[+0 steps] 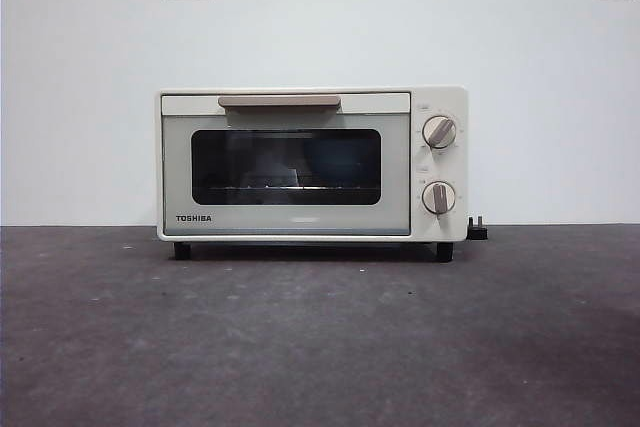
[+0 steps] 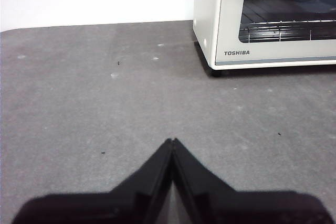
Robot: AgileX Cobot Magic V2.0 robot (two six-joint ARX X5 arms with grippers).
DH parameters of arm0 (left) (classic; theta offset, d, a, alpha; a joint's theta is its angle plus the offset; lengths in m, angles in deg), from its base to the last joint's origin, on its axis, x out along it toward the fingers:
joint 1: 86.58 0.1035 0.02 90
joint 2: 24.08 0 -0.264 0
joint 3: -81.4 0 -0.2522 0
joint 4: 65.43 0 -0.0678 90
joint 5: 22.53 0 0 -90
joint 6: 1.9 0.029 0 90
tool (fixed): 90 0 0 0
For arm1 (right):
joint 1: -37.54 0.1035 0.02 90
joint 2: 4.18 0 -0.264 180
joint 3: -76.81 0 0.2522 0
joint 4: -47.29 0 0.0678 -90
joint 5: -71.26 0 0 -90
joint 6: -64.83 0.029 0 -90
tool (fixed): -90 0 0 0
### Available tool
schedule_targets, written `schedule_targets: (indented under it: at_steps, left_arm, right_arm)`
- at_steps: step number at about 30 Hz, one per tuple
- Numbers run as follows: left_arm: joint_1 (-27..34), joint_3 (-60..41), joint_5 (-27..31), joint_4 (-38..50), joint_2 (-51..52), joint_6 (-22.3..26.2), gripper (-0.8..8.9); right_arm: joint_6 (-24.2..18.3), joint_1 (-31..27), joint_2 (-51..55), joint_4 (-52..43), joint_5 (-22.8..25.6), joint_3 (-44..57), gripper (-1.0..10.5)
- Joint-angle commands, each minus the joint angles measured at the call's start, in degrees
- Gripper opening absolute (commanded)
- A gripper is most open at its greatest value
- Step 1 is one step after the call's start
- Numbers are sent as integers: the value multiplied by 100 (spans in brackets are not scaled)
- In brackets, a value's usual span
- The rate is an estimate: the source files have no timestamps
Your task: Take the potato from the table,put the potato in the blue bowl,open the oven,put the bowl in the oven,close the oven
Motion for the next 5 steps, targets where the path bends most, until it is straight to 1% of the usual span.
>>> schedule_targets:
  at_steps: [1,5]
  left_arm:
    - [-9,-55,-2,37,-2,-37,-4]
    - [-9,-55,-4,37,-2,-37,-4]
  right_arm:
    - [59,-9,7,-28,9,57,1]
    - [59,-7,7,-28,9,57,1]
